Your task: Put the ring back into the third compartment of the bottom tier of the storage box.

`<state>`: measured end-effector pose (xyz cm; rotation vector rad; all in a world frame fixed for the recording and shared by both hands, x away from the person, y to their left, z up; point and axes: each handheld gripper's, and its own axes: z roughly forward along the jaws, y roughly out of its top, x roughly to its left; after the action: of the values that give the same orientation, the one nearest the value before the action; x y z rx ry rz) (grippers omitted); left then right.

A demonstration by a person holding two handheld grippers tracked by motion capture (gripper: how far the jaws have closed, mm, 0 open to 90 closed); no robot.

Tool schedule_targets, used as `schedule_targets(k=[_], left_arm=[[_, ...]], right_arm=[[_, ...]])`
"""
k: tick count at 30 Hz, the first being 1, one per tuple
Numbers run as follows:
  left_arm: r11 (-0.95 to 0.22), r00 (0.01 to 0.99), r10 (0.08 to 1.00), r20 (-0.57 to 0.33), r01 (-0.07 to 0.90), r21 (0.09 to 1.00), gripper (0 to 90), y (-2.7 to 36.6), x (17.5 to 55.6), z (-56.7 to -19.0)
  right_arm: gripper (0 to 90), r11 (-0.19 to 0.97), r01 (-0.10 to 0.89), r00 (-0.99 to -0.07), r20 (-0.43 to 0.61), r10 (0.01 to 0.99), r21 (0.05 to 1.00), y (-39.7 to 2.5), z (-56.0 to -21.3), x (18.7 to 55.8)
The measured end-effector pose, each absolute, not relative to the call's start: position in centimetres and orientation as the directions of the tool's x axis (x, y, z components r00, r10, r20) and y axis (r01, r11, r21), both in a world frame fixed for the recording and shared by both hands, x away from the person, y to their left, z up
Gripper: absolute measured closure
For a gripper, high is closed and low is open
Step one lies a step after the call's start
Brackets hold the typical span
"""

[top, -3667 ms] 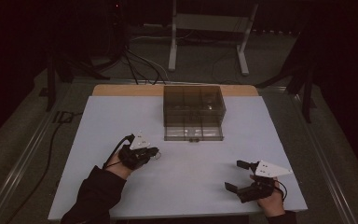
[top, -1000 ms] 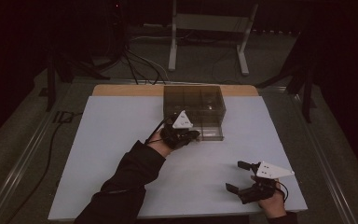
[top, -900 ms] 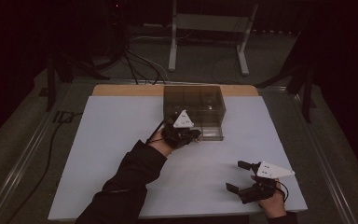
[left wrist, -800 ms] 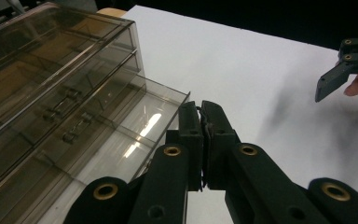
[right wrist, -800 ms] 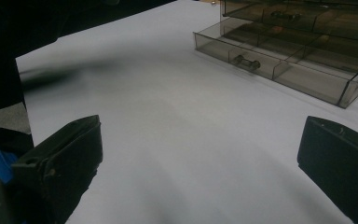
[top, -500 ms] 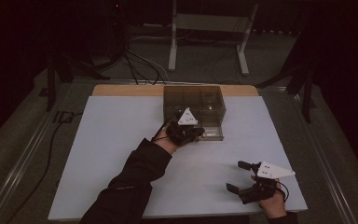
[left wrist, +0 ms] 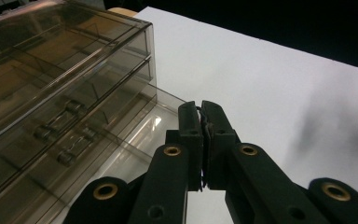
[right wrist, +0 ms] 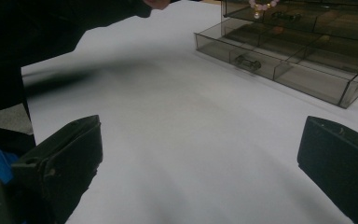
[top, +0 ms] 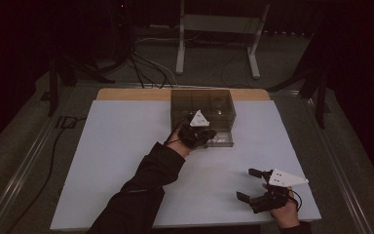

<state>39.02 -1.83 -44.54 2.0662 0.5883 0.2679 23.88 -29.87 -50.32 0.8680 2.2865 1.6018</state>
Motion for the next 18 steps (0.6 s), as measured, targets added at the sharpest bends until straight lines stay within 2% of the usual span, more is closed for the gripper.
schedule_targets(k=[18], left_arm=[[-0.417,0.847,0.525,-0.083,0.34,0.843,89.4,-3.5,40.7,-45.7]], right_arm=[[0.0,0.224,0.34,-0.802,0.157,0.577,0.914,-30.0,-50.3,23.9]])
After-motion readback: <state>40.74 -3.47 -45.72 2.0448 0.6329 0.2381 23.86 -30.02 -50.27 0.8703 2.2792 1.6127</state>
